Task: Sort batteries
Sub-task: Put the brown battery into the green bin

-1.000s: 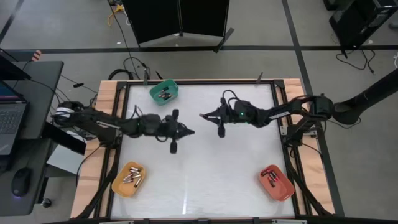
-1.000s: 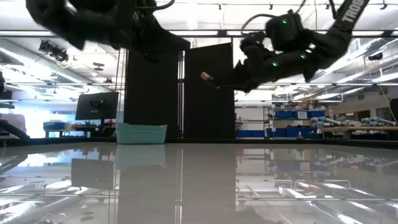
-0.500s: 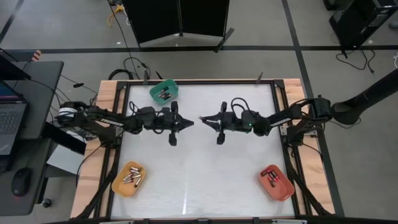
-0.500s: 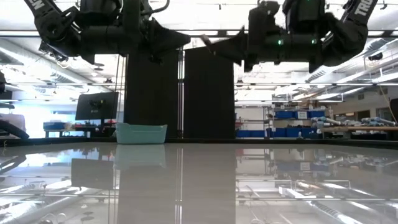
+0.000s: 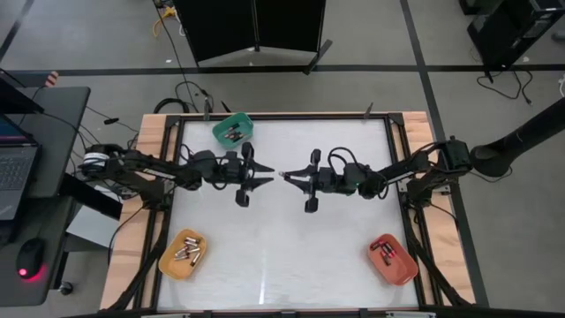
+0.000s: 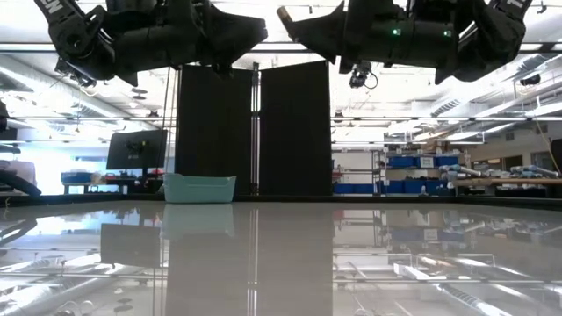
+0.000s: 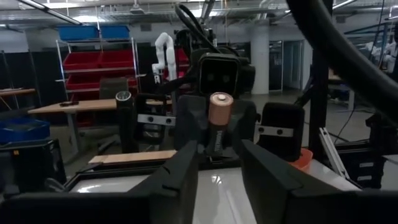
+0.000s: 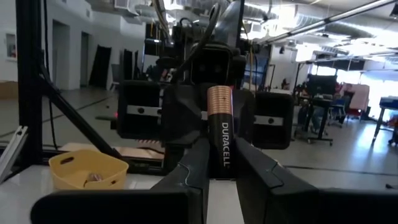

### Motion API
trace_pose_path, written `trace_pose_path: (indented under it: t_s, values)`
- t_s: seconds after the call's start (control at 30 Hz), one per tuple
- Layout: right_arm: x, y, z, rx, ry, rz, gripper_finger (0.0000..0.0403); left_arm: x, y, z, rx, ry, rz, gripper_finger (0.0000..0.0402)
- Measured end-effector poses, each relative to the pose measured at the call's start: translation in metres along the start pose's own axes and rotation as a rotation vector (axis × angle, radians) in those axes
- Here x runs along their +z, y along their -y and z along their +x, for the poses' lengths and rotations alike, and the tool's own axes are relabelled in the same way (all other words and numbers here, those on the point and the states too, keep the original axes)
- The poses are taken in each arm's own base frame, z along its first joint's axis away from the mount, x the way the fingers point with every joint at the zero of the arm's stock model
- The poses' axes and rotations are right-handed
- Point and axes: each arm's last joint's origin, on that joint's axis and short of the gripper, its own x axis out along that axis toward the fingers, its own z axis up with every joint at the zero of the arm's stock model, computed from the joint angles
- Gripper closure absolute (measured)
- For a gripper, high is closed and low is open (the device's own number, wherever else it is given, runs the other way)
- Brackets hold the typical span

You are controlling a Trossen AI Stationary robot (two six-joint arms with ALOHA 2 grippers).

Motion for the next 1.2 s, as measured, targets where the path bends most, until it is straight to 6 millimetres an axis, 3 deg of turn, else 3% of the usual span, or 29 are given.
trace_pose_path:
  t_s: [0.4,0.8,1.2]
  values:
    - [0.001,0.001,0.000,-0.018,0.000,-0.011,0.0342,-0.017,0.003,0.018,-0.013,0.045,0.009,0.0224]
    - [0.000,0.001,0.000,-0.017,-0.008,-0.016,0.0342,-0.022,0.001,0.027,-0.008,0.094,0.033,0.0221]
    - [-0.001,0.000,0.000,-0.015,-0.011,-0.016,0.0342,-0.014,0.002,0.033,-0.065,0.125,-0.029,0.0221]
